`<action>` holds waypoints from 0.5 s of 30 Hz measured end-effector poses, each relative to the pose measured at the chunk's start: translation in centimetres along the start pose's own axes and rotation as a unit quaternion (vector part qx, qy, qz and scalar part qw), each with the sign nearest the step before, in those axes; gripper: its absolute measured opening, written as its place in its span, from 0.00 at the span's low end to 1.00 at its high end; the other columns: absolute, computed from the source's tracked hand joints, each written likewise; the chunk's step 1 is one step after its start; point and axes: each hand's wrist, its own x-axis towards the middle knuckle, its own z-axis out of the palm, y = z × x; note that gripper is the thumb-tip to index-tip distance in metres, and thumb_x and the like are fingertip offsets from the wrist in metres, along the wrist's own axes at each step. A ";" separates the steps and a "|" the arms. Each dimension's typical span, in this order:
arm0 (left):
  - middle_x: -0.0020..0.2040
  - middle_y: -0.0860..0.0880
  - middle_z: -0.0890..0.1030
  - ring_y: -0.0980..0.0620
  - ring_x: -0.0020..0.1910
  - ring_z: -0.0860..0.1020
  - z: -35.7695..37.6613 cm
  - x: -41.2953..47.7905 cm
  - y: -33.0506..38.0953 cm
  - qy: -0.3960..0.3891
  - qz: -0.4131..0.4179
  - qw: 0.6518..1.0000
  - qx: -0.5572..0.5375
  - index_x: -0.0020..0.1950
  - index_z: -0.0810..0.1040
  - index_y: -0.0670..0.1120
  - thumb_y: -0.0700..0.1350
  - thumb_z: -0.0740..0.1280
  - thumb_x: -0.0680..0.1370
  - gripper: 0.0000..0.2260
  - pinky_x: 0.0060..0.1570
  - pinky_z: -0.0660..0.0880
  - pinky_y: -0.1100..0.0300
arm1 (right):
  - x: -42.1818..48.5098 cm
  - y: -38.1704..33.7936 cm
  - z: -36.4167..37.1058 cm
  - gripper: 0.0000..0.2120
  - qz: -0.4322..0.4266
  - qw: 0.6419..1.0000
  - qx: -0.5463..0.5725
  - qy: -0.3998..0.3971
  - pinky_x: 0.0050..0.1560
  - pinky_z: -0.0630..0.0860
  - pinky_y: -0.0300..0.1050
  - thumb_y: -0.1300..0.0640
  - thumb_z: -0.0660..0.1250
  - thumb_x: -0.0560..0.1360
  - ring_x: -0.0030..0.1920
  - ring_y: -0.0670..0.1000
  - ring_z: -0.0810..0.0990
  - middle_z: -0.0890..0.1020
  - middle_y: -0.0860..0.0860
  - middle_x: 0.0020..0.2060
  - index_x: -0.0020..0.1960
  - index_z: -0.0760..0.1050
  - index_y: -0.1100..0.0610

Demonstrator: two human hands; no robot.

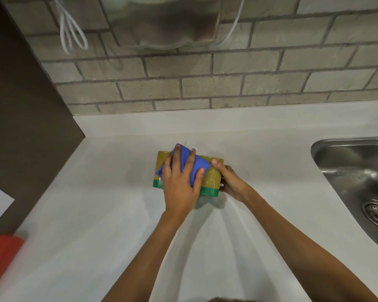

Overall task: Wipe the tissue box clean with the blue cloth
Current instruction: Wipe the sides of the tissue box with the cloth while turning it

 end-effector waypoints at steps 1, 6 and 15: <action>0.70 0.40 0.71 0.38 0.64 0.71 0.0 0.1 -0.2 0.002 0.007 1.000 0.000 0.69 0.72 0.46 0.54 0.57 0.77 0.23 0.64 0.69 0.45 | -0.1 -0.1 0.0 0.40 0.006 1.000 0.003 -0.010 0.58 0.77 0.55 0.33 0.66 0.59 0.57 0.58 0.80 0.80 0.60 0.59 0.63 0.74 0.57; 0.69 0.41 0.72 0.37 0.63 0.71 0.4 0.7 0.9 0.005 -0.063 0.998 0.023 0.69 0.71 0.45 0.57 0.55 0.76 0.26 0.63 0.67 0.39 | 0.0 -0.4 0.3 0.46 0.027 1.000 0.002 -0.015 0.53 0.79 0.50 0.28 0.67 0.54 0.56 0.55 0.81 0.82 0.56 0.57 0.63 0.74 0.56; 0.64 0.41 0.76 0.40 0.60 0.72 0.6 -2.4 -0.4 -0.009 0.088 0.995 0.040 0.63 0.77 0.46 0.55 0.61 0.75 0.21 0.60 0.72 0.44 | 0.2 -0.2 0.0 0.27 0.024 0.999 -0.014 0.021 0.49 0.78 0.47 0.33 0.64 0.64 0.45 0.51 0.80 0.82 0.52 0.44 0.51 0.78 0.53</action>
